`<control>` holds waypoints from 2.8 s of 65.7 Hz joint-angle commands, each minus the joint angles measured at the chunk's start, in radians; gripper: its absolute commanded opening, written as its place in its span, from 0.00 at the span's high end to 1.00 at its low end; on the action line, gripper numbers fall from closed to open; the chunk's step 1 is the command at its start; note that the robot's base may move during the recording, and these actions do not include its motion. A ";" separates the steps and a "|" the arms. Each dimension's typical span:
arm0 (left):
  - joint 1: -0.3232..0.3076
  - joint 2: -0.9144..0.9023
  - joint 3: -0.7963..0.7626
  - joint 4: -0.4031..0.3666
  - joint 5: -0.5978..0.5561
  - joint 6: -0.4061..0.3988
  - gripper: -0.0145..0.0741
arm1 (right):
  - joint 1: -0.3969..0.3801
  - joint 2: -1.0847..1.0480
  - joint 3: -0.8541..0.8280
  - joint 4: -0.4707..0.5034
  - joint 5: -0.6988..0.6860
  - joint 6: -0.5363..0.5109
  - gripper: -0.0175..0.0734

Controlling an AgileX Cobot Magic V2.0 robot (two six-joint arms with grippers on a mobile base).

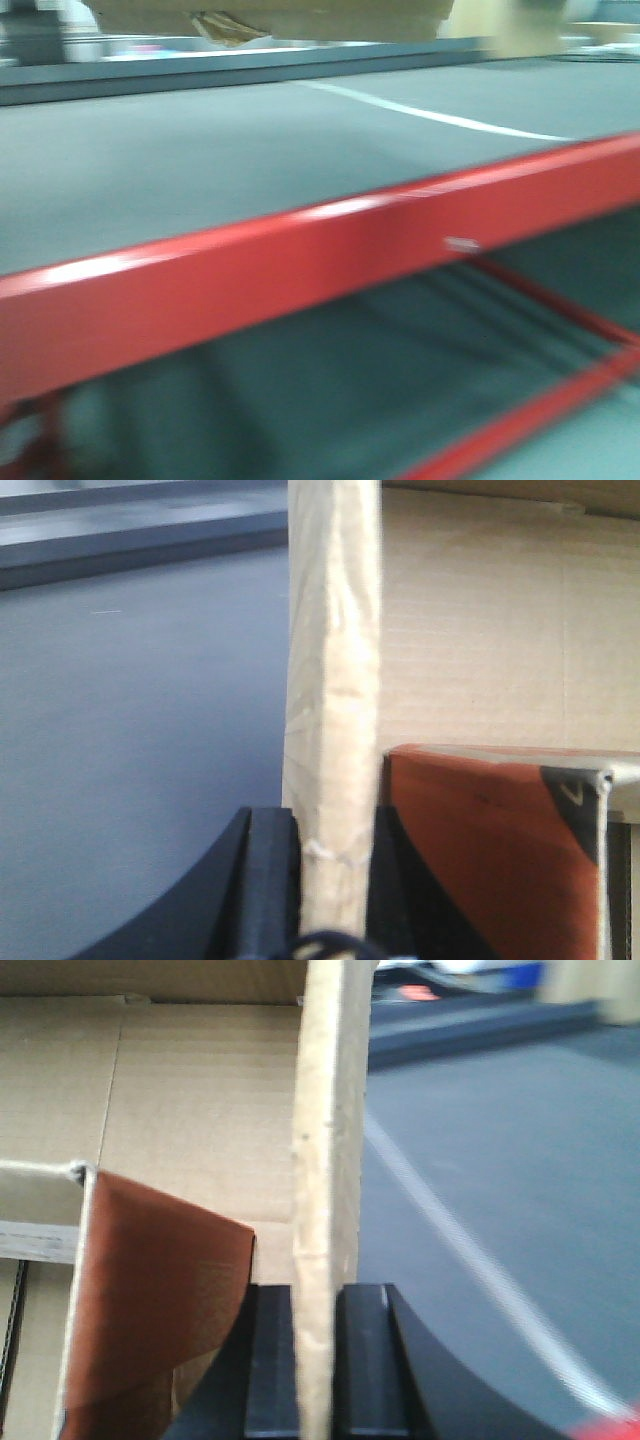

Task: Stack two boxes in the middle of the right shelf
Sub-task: 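Hold the boxes with both grippers while driving to the steel shelf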

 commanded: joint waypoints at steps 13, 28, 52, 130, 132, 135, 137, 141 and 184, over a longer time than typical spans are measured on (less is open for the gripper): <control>-0.002 -0.015 -0.007 -0.010 -0.052 -0.004 0.96 | -0.004 -0.010 -0.003 -0.012 -0.069 -0.002 0.98; -0.002 -0.015 -0.007 -0.010 -0.052 -0.004 0.96 | -0.004 -0.010 -0.003 -0.012 -0.069 -0.002 0.98; -0.002 -0.015 -0.007 -0.010 -0.052 -0.004 0.96 | -0.004 -0.010 -0.003 -0.012 -0.069 -0.002 0.98; -0.002 -0.015 -0.007 -0.010 -0.052 -0.004 0.96 | -0.004 -0.010 -0.003 -0.012 -0.069 -0.002 0.98; -0.002 -0.015 -0.007 -0.010 -0.052 -0.004 0.96 | -0.004 -0.010 -0.003 -0.012 -0.069 -0.002 0.98; -0.002 -0.015 -0.007 -0.010 -0.052 -0.004 0.96 | -0.004 -0.010 -0.003 -0.012 -0.069 -0.002 0.98; -0.002 -0.015 -0.007 -0.010 -0.052 -0.004 0.96 | -0.004 -0.010 -0.003 -0.012 -0.069 -0.002 0.98; -0.002 -0.015 -0.007 -0.010 -0.052 -0.004 0.96 | -0.004 -0.010 -0.003 -0.012 -0.069 -0.002 0.98; -0.002 -0.015 -0.007 -0.010 -0.052 -0.004 0.96 | -0.004 -0.010 -0.003 -0.012 -0.069 -0.002 0.98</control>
